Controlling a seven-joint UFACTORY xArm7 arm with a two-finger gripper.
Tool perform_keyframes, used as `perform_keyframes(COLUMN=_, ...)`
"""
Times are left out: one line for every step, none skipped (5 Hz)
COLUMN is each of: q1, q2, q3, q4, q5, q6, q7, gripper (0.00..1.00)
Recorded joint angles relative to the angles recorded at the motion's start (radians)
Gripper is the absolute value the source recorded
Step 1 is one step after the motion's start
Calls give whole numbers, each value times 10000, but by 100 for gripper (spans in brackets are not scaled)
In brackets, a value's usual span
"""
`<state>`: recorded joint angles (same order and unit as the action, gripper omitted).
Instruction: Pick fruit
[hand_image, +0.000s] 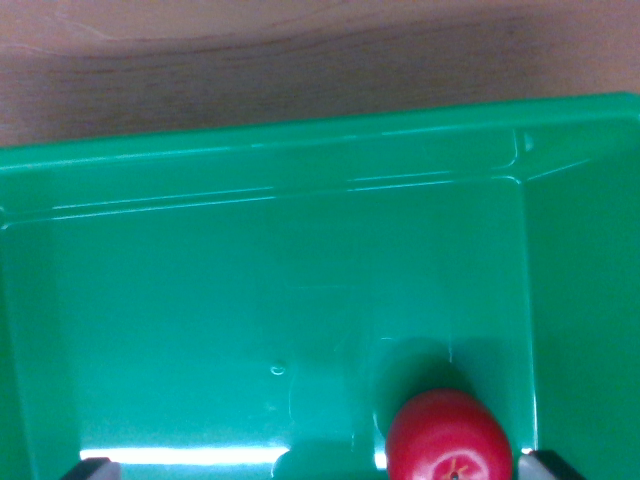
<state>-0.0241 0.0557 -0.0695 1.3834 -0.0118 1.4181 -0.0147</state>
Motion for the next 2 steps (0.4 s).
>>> perform_keyframes(q1=-47, q2=68, q3=-60, q4=-410, q5=-78, q6=-407, q7=-6, gripper=0)
perform_keyframes(q1=-47, q2=68, q3=-60, q4=-410, q5=-78, q6=-407, q7=-6, gripper=0)
